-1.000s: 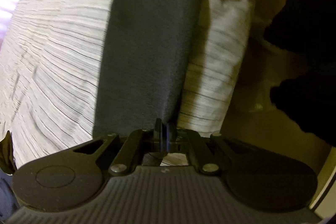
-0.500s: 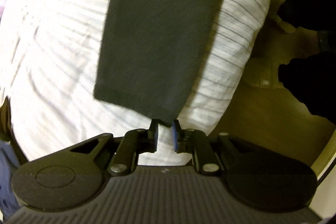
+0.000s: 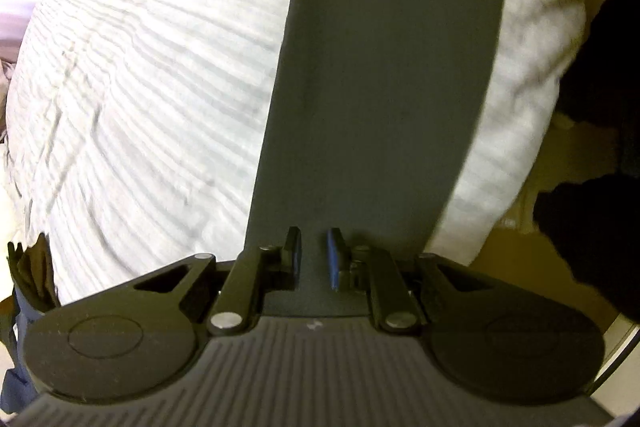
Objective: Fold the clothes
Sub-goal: 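Open both grippers and press the folded sweatpants flat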
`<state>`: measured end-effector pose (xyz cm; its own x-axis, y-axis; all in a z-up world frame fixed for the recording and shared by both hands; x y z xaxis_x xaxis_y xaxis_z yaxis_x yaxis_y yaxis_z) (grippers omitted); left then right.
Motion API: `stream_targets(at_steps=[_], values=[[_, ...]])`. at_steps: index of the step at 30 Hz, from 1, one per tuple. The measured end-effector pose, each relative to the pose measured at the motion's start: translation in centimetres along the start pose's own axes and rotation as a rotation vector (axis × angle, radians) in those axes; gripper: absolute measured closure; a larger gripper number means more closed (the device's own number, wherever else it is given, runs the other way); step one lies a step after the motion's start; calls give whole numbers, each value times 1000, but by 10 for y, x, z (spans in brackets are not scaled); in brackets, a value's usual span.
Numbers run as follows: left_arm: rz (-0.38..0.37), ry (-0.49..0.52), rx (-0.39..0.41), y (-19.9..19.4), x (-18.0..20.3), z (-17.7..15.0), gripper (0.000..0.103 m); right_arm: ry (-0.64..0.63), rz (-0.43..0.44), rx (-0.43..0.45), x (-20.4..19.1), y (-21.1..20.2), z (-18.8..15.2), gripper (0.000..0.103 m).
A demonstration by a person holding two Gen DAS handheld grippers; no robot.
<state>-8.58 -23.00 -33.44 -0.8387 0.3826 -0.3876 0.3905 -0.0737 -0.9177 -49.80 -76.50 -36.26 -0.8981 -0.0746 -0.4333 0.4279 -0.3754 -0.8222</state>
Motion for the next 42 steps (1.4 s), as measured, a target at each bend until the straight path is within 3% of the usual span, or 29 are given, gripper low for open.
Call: stream_targets(at_steps=[2, 3, 4, 8, 12, 14, 16, 21, 23, 27, 30, 33, 39, 42], values=[[-10, -25, 1, -4, 4, 7, 91, -31, -38, 28, -12, -9, -3, 76], [-13, -35, -2, -5, 7, 9, 91, -46, -50, 40, -18, -14, -5, 59], [-17, -45, -4, -7, 10, 10, 91, -54, -19, 40, -27, -17, -8, 49], [-28, -94, -14, -12, 22, 0, 90, -172, 133, -52, -82, -20, -52, 48], [-55, -104, -31, -4, 35, -22, 88, -335, 307, -301, -141, 5, -134, 48], [-61, -86, -16, -1, 37, -35, 87, -364, 300, -423, -148, 19, -174, 48], [-67, -80, 7, 1, 34, -47, 87, -335, 202, -528, -138, 31, -207, 48], [-109, -176, 125, 7, -9, -55, 86, -302, 106, -422, -135, 8, -217, 48], [-128, -202, 193, 7, -34, -41, 84, -292, 62, -366, -136, -5, -217, 48], [-206, -212, 349, -7, -75, 17, 74, -313, 48, -276, -150, -27, -210, 48], [-310, -213, 442, -16, -96, 86, 70, -364, 49, -222, -164, -32, -191, 46], [-406, -198, 515, -20, -111, 173, 62, -402, 51, -165, -169, -25, -162, 9], [-607, -157, 587, -13, -88, 335, 51, -373, 25, -191, -139, 38, -105, 9], [-679, -34, 564, -1, -70, 390, 51, -331, 13, -219, -119, 56, -90, 9]])
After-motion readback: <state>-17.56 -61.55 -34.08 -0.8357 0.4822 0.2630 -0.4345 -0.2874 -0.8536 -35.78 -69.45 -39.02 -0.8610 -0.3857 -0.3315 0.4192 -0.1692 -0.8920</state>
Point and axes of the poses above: each gripper's, at about its wrist camera, not at the fingertips, and y roughly the way its jaws point, x to its right, z to its top, the point moved 10 cm from there along y, roughly the way its jaws point, and after that the axes turned 3 degrees about -x, right-handed, at the moved point
